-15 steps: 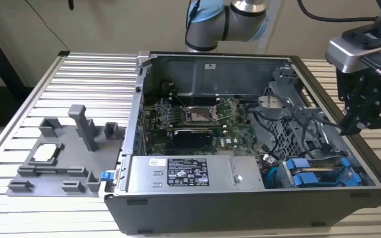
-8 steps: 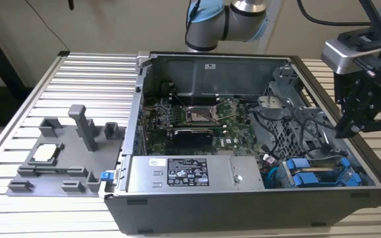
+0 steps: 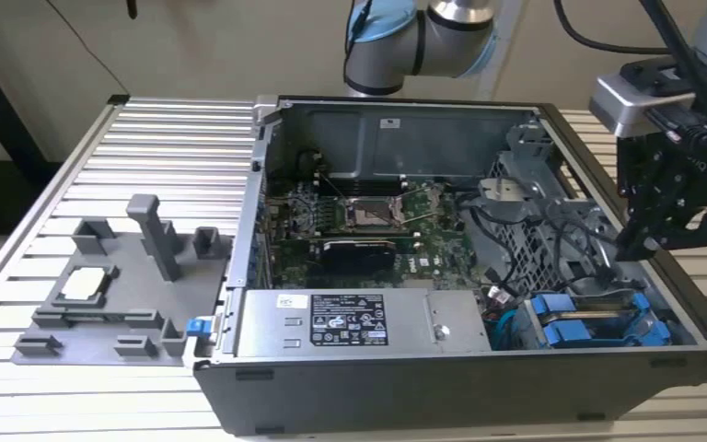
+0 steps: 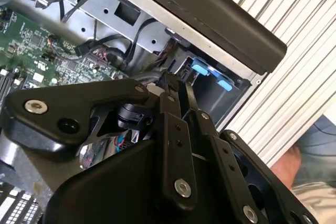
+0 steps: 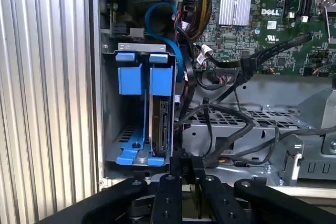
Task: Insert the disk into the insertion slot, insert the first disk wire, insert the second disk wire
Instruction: 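Insert the first disk wire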
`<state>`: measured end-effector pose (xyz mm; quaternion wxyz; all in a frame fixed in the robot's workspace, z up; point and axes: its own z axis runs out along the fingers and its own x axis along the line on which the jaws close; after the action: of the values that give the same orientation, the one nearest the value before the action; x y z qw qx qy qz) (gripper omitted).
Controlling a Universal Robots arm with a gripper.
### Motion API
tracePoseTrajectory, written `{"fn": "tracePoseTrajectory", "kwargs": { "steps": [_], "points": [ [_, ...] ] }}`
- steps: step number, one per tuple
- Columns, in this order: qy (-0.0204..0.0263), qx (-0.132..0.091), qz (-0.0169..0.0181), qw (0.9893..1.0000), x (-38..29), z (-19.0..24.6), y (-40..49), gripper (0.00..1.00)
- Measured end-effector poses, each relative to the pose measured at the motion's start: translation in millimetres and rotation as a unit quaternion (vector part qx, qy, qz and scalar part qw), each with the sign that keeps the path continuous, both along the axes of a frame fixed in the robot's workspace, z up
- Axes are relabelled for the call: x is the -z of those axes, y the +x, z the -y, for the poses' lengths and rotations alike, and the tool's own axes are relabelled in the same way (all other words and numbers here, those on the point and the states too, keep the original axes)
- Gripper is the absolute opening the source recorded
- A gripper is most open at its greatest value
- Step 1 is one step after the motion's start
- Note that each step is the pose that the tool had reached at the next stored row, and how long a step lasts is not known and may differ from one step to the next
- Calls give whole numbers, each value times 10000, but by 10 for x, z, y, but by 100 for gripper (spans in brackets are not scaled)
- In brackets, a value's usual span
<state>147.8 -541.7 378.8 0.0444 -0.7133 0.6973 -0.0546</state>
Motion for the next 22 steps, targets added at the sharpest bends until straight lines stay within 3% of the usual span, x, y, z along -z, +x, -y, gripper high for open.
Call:
{"fn": "tracePoseTrajectory", "kwargs": {
  "steps": [3, 5, 19, 22],
  "points": [
    [0, 90, -95, 9999, 15, 0, -2, 19],
    [0, 142, -134, 9998, 26, 0, -4, 19],
    [1, 144, -139, 9998, 31, -1, -5, 19],
    [27, 149, -154, 9998, 47, 1, -5, 19]
  ]
}}
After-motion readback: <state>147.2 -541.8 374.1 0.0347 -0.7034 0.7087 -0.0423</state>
